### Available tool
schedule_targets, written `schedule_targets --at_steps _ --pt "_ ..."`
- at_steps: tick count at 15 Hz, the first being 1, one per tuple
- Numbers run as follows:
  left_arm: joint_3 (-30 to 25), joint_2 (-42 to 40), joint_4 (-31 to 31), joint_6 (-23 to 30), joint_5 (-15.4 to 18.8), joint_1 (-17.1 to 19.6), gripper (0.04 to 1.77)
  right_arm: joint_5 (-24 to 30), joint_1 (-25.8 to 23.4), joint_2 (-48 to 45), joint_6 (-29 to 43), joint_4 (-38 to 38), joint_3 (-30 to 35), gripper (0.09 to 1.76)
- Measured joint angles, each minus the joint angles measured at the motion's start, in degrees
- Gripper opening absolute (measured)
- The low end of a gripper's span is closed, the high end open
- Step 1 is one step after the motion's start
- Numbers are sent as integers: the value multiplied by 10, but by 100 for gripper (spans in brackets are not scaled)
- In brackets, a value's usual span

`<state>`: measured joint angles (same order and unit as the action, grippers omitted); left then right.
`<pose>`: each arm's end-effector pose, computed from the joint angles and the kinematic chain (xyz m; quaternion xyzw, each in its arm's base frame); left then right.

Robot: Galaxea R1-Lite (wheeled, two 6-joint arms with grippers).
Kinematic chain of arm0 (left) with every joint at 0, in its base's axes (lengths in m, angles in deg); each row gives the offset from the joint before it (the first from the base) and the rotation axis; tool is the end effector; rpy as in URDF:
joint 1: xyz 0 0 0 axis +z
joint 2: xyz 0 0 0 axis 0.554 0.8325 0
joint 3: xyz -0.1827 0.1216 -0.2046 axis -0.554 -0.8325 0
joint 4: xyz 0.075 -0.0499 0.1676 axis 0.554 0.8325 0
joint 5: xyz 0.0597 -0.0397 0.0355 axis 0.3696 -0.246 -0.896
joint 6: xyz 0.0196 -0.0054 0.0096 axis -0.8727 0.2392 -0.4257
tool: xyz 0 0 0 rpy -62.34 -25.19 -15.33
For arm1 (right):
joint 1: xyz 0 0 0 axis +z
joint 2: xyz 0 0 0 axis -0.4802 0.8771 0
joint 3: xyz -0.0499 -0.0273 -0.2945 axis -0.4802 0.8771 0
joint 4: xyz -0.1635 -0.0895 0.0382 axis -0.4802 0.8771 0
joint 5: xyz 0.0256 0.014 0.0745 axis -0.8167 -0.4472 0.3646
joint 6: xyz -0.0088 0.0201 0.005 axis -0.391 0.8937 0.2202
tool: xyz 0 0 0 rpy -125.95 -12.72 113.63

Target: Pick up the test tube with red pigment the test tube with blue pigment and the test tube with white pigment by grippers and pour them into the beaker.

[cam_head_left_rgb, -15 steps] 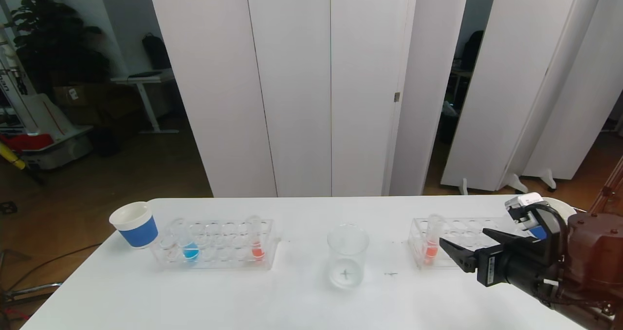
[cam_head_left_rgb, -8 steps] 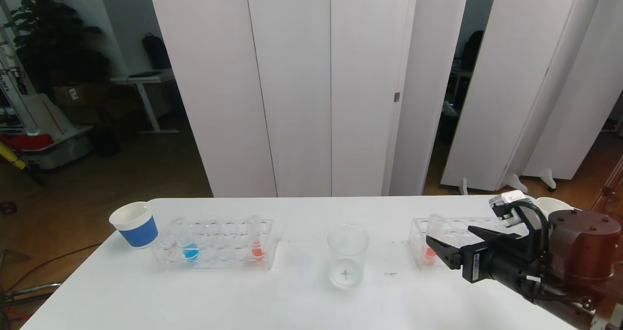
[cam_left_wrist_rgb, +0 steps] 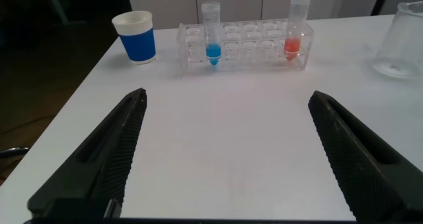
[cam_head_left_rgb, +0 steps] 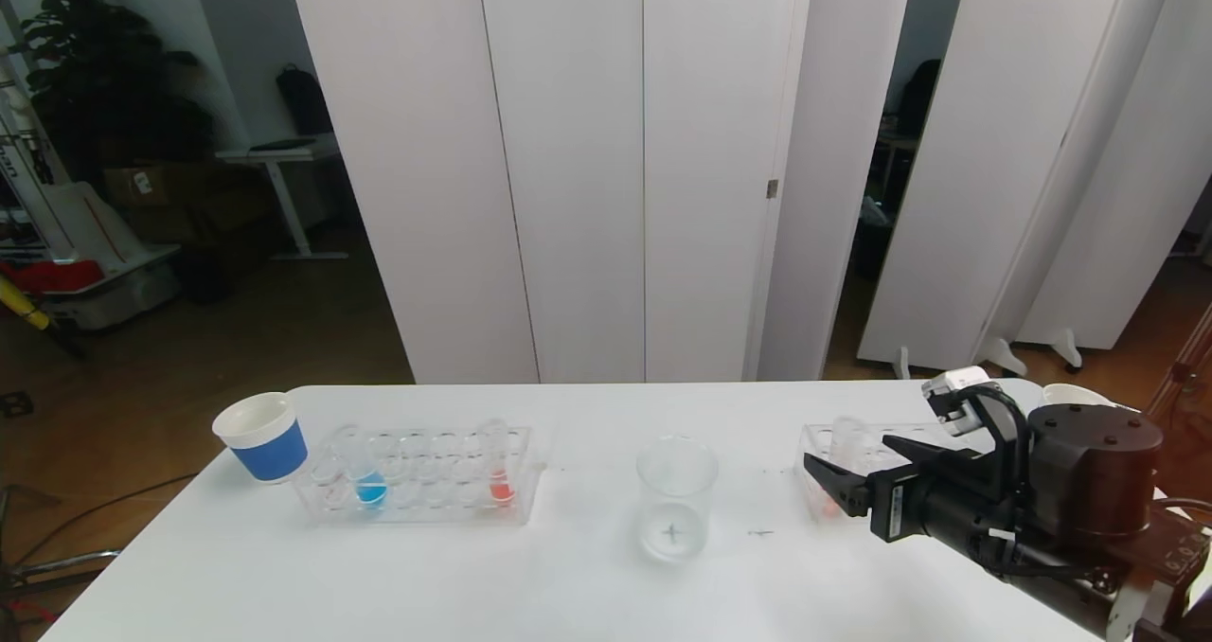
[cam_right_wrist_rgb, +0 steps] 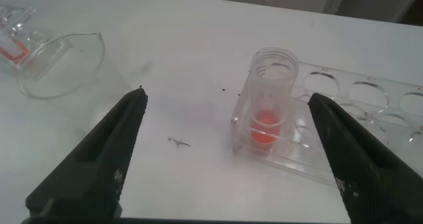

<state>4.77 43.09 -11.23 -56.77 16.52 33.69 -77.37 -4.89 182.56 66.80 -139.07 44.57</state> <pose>-0.0230 0.0000 0.0748 0.0214 0.0064 0.0003 0.9998 0.2430 0.1068 0.0950 0.0388 0.1795 0.1811 0.9662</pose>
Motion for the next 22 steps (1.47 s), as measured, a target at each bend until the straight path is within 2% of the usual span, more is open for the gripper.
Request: schedule_targets --at_steps 6,9,22 --pt "0 0 0 0 0 0 175 -3 2 21 18 0 -23 175" --pt "0 0 0 0 0 0 175 -39 4 34 24 0 -38 175" --pt "0 0 0 0 0 0 175 -71 1 90 24 -47 -57 175"
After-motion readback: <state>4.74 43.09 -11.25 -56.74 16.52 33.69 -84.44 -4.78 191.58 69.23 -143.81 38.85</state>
